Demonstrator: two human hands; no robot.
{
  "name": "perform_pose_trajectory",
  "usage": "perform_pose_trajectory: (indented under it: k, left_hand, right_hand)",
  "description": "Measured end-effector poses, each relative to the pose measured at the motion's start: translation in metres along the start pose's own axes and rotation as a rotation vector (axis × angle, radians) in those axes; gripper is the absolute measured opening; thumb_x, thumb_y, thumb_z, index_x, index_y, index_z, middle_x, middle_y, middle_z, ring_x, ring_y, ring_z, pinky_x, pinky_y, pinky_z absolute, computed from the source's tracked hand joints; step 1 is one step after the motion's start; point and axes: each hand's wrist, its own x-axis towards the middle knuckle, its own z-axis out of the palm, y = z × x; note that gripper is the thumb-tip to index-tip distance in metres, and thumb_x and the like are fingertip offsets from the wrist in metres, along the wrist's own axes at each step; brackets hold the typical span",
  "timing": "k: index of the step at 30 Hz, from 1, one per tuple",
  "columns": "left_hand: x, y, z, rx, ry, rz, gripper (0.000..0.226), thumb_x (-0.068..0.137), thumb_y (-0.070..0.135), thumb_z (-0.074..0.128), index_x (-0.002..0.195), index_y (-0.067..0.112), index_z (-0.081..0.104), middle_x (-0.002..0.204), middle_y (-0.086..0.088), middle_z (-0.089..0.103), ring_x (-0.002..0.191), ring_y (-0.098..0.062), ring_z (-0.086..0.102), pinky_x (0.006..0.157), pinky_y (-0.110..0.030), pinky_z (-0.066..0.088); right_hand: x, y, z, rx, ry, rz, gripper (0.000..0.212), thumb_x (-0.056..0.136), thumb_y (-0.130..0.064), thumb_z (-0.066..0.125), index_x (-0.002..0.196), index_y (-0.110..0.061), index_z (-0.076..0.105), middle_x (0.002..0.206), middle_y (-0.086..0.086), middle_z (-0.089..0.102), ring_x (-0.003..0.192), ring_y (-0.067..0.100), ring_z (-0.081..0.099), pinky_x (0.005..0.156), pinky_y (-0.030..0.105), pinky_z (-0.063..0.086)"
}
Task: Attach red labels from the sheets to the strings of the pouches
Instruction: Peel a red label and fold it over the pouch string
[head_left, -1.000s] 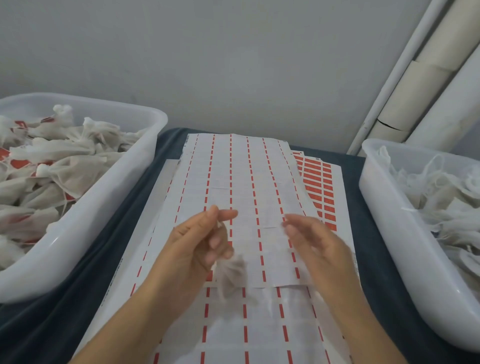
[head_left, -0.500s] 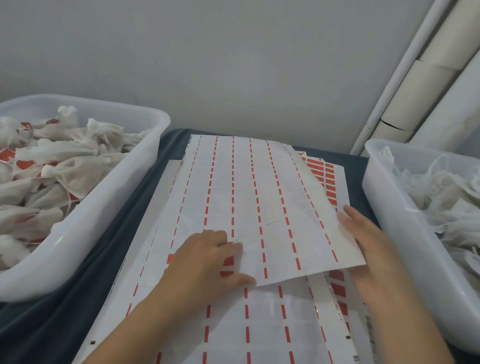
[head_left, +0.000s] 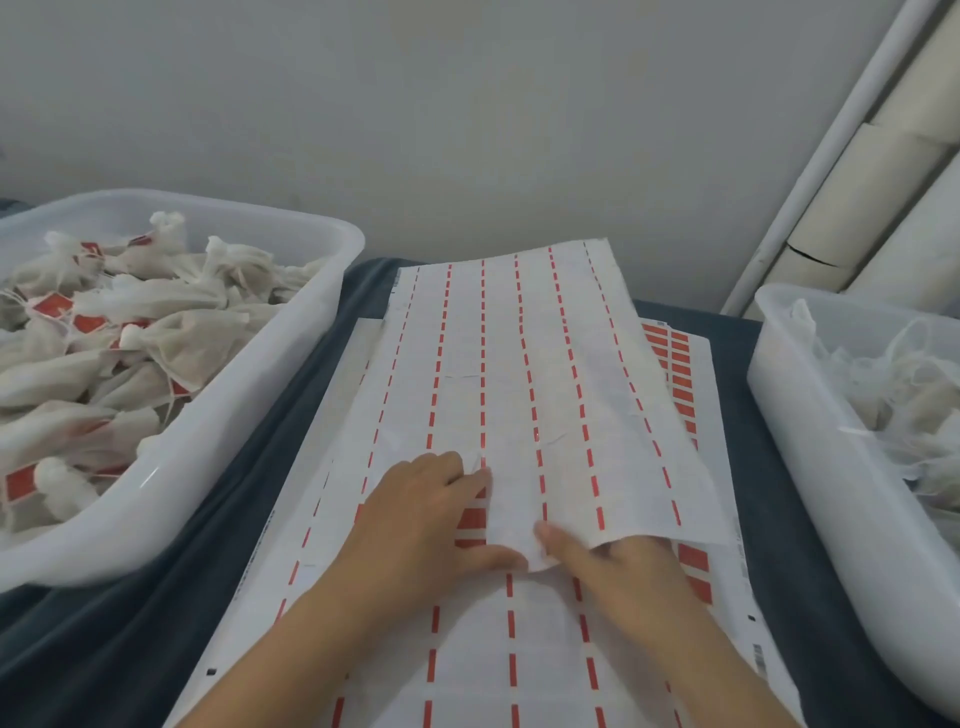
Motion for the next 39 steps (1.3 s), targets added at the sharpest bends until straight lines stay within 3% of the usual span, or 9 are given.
perform_pose_trajectory:
  k: [3,5,9,12,18,22,26,34,39]
  left_hand:
    - [0.0,0.0,-0.004,-0.06,0.007,0.08,0.095,0.054,0.088,0.022,0.134,0.041,0.037,0.096,0.026,0.031,0.087,0.0,0.033,0.074,-0.007,0.028]
    - [-0.001,0.004,-0.006,-0.055,0.058,0.152,0.079,0.067,0.079,0.034,0.135,0.04,0.04,0.097,0.026,0.033,0.086,0.001,0.032,0.072,-0.002,0.025]
    - [-0.007,0.014,-0.005,-0.054,0.28,0.308,0.031,0.074,0.033,0.062,0.1,0.021,0.074,0.075,0.011,0.063,0.061,-0.002,0.048,0.06,-0.004,0.031]
    - [-0.01,0.019,-0.002,-0.039,0.332,0.375,0.024,0.072,0.023,0.063,0.091,0.014,0.076,0.063,0.005,0.06,0.055,-0.009,0.049,0.055,-0.013,0.029]
    - [-0.008,0.021,-0.008,-0.175,0.304,0.28,0.031,0.077,0.04,0.06,0.091,0.017,0.075,0.065,0.008,0.058,0.062,0.002,0.036,0.059,-0.006,0.025]
    - [-0.009,0.021,-0.009,-0.346,0.312,0.189,0.043,0.082,0.053,0.05,0.094,0.021,0.075,0.07,0.02,0.044,0.06,0.007,0.039,0.054,-0.005,0.028]
    - [-0.007,0.017,-0.006,-0.441,0.299,0.082,0.052,0.072,0.062,0.044,0.1,0.028,0.073,0.074,0.024,0.048,0.08,0.005,0.048,0.059,-0.007,0.038]
    - [-0.007,0.019,-0.005,-0.441,0.324,0.118,0.042,0.072,0.053,0.052,0.095,0.024,0.072,0.077,0.027,0.045,0.085,0.011,0.046,0.066,-0.002,0.037]
    - [-0.009,0.019,-0.008,-0.504,0.32,0.105,0.034,0.074,0.048,0.058,0.089,0.022,0.074,0.072,0.019,0.05,0.08,0.002,0.048,0.061,-0.008,0.039]
  right_hand:
    - [0.007,0.004,-0.005,0.355,0.133,0.096,0.02,0.09,-0.03,0.058,0.109,-0.033,0.054,0.111,-0.018,0.061,0.098,0.003,0.058,0.087,0.027,0.049]
    - [0.011,0.002,-0.014,0.538,0.222,0.107,0.024,0.09,-0.029,0.059,0.113,-0.033,0.056,0.11,-0.009,0.067,0.103,0.016,0.063,0.092,0.045,0.05]
    - [0.013,-0.001,-0.023,0.738,0.203,-0.003,0.029,0.082,-0.028,0.064,0.11,-0.035,0.058,0.102,-0.006,0.072,0.09,0.017,0.07,0.073,0.037,0.056]
    - [0.008,-0.003,-0.011,0.618,0.012,0.045,0.051,0.064,-0.032,0.073,0.112,-0.032,0.058,0.103,-0.006,0.072,0.094,0.017,0.069,0.085,0.041,0.054]
    - [0.01,-0.002,-0.01,0.601,-0.085,0.019,0.042,0.064,-0.029,0.074,0.104,-0.03,0.062,0.095,-0.001,0.074,0.086,0.021,0.071,0.071,0.03,0.058]
    - [0.007,-0.003,-0.006,0.57,-0.181,-0.041,0.034,0.061,-0.032,0.075,0.092,-0.045,0.069,0.102,-0.004,0.072,0.096,0.019,0.069,0.083,0.035,0.055]
    - [0.007,-0.001,-0.002,0.575,-0.16,-0.056,0.034,0.061,-0.034,0.076,0.094,-0.042,0.07,0.102,0.001,0.073,0.094,0.022,0.069,0.085,0.039,0.053]
    - [0.002,-0.006,0.001,0.448,-0.087,-0.061,0.036,0.069,-0.035,0.068,0.104,-0.028,0.066,0.094,-0.013,0.073,0.088,0.004,0.068,0.064,0.011,0.052]
    - [-0.001,-0.012,-0.001,0.411,-0.068,-0.071,0.039,0.068,-0.033,0.068,0.107,-0.027,0.063,0.092,-0.014,0.073,0.085,0.004,0.069,0.064,0.011,0.051]
